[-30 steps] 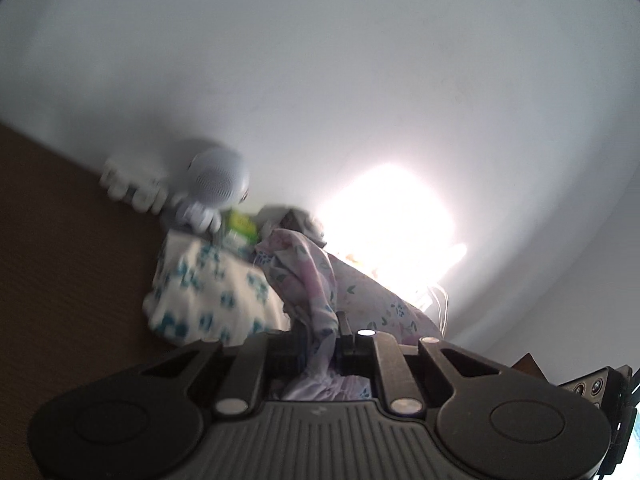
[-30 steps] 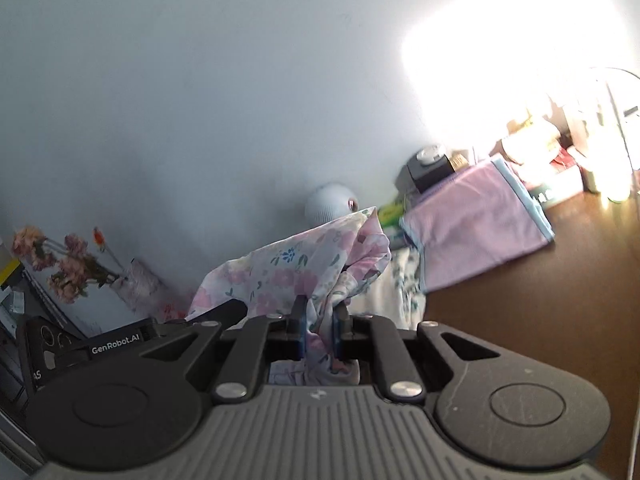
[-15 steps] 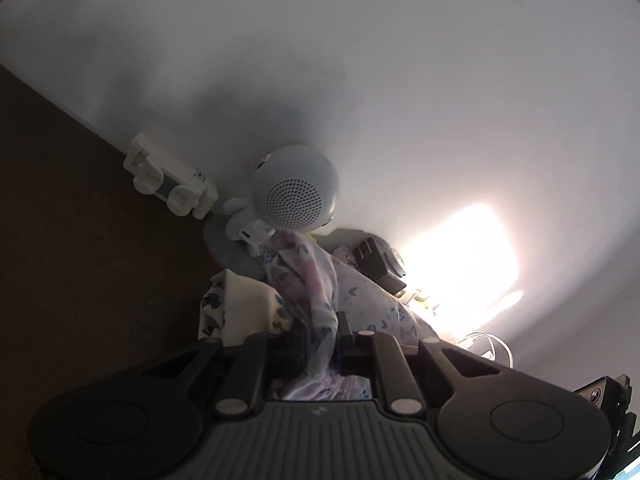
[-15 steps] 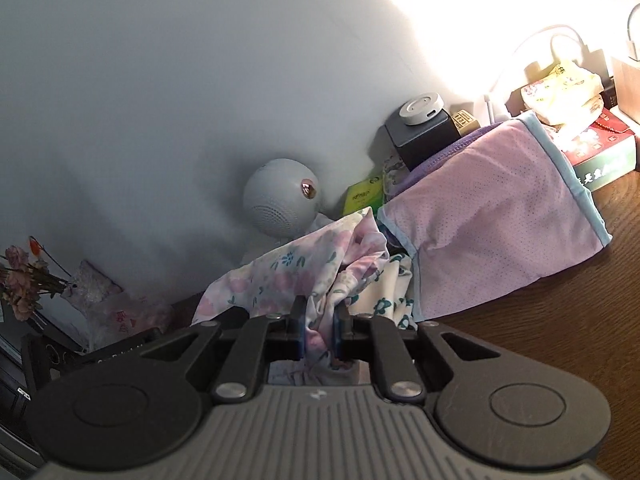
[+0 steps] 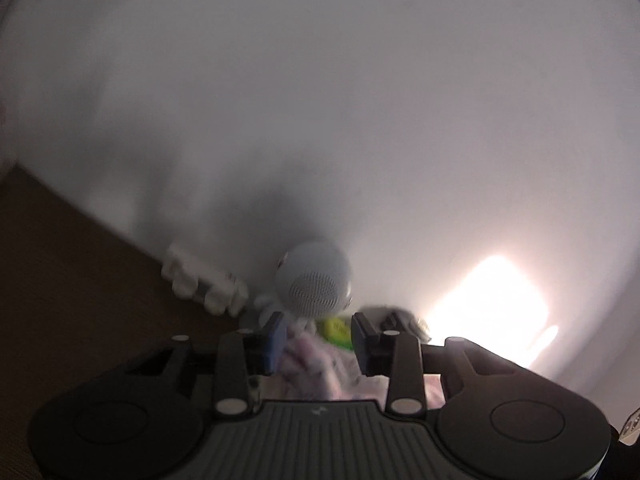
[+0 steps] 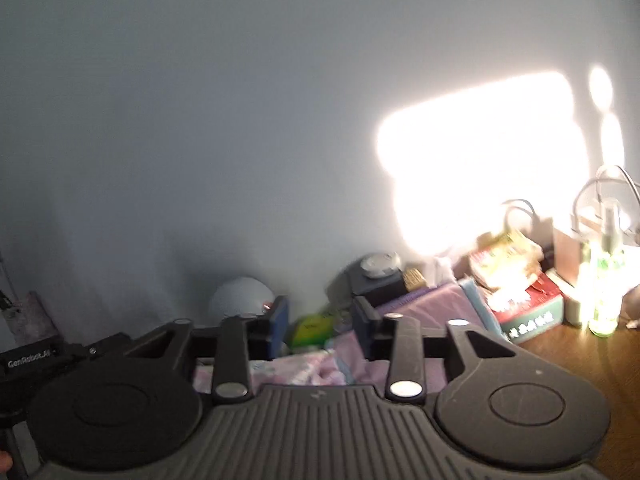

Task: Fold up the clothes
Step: 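Carry the folded dress with both grippers to the stack of clothes, then lower the dress onto the flower-print cloth and open both grippers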

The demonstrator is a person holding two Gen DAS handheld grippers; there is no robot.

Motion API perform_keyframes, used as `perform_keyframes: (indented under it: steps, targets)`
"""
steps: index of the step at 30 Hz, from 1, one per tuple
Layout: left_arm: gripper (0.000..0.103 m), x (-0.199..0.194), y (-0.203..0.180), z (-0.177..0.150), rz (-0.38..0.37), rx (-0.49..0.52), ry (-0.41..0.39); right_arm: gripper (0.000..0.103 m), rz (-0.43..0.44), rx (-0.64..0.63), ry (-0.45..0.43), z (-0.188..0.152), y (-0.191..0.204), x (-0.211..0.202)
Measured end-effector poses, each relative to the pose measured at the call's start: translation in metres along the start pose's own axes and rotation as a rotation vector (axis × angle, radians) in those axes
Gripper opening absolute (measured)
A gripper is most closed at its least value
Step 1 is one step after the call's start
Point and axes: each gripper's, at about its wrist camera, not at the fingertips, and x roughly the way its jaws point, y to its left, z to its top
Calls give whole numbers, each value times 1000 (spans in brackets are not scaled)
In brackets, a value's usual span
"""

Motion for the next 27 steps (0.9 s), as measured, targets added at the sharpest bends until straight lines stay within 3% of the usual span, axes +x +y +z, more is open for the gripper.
perform_keyframes:
  steps: [2, 4, 6, 9, 14, 17, 21, 27]
  targets:
    - [32, 3, -21, 3, 0, 111, -18, 12, 57, -33, -7, -3, 8, 7]
    - [29, 14, -34, -1, 10, 212, 11, 11, 65, -74, 32, -15, 17, 24]
    - [14, 28, -28, -12, 11, 221, 62, 10, 44, -123, 72, -30, 20, 39]
    - [14, 44, -11, -29, 18, 224, 110, 9, 11, -172, 111, -50, 17, 52]
    - [14, 46, -6, -57, 64, 348, 108, 9, -28, -300, 113, -72, 25, 55]
    - [15, 45, -1, -59, 62, 312, 121, 9, -32, -333, 109, -76, 28, 51]
    - [16, 43, 2, -58, 63, 298, 126, 9, -6, -276, 65, -70, 29, 33]
    - [16, 43, 4, -54, 57, 278, 126, 9, -92, -227, 71, -67, 17, 37]
